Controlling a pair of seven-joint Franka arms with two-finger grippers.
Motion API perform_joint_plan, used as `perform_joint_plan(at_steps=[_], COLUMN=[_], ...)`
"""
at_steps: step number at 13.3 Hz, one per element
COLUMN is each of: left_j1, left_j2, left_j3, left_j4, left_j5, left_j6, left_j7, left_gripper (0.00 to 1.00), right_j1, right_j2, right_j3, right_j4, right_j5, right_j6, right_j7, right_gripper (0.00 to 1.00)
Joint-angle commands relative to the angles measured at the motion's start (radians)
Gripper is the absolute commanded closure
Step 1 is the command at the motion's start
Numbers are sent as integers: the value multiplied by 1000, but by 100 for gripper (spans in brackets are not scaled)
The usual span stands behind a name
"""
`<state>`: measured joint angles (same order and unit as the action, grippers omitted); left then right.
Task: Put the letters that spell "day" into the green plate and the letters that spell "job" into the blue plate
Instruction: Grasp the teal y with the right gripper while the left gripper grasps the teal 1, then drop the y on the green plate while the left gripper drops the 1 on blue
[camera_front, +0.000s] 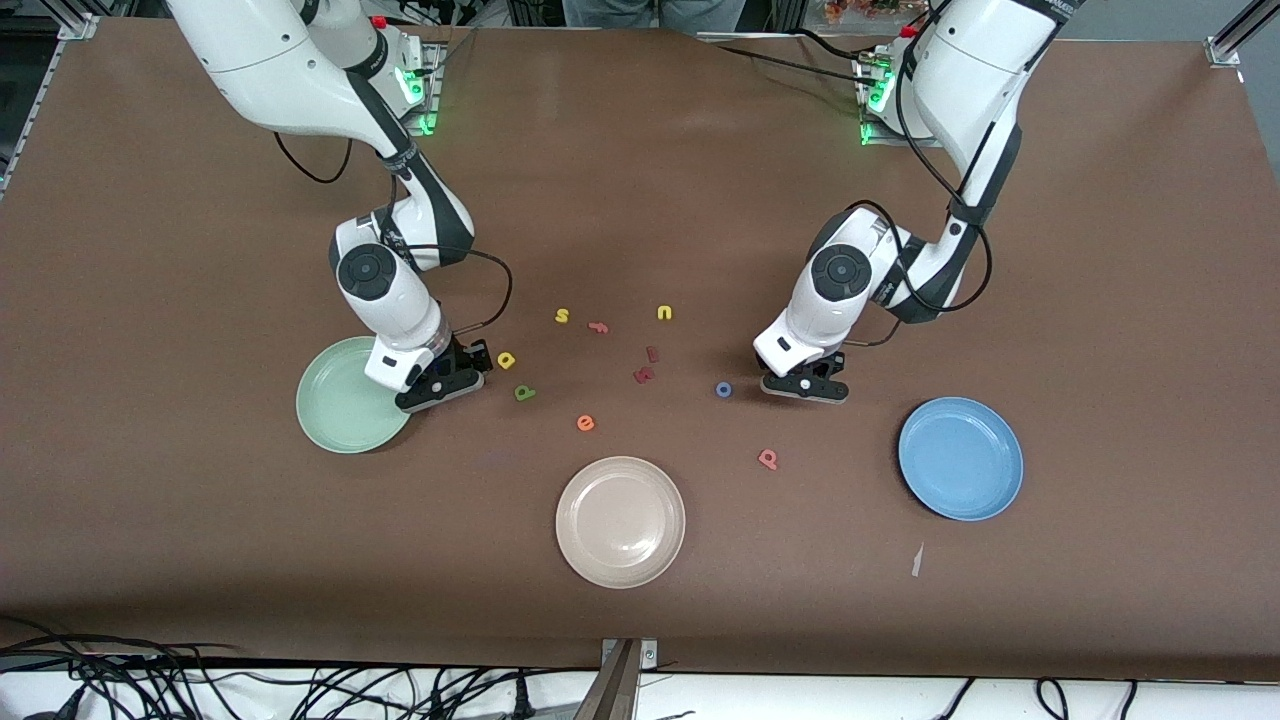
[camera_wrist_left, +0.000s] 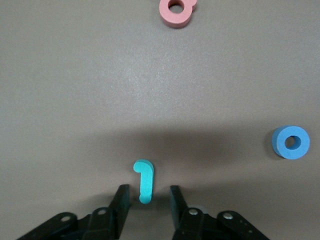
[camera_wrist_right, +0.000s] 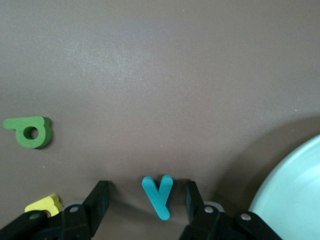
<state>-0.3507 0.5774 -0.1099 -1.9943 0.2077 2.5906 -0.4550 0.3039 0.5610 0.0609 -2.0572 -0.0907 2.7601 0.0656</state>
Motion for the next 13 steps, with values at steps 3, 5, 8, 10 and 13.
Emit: perform_joint_plan(at_steps=[3, 5, 8, 10, 13], left_j1=[1, 6, 32, 90, 166], left_j2=[73, 71, 59, 16, -10], left_j3=[16, 16, 16, 10, 6], left_j4=[61, 61, 63, 63, 87], left_j5=[73, 75, 73, 67, 58], left_j6=[2, 2, -1, -23, -81], left_j7=[-25, -25, -25, -14, 53], left_gripper=[85, 98, 100, 100, 100], right_j1=[-6, -6, -6, -6, -8], right_j2=[-9, -9, -9, -9, -47], right_j3=[-3, -4, -4, -4, -6], right_j4=[-26, -27, -27, -27, -21], right_j5=[-14, -14, -14, -14, -14], right_j6=[21, 21, 21, 19, 3], right_j7=[-12, -13, -18, -18, -26], right_gripper=[51, 64, 79, 88, 88])
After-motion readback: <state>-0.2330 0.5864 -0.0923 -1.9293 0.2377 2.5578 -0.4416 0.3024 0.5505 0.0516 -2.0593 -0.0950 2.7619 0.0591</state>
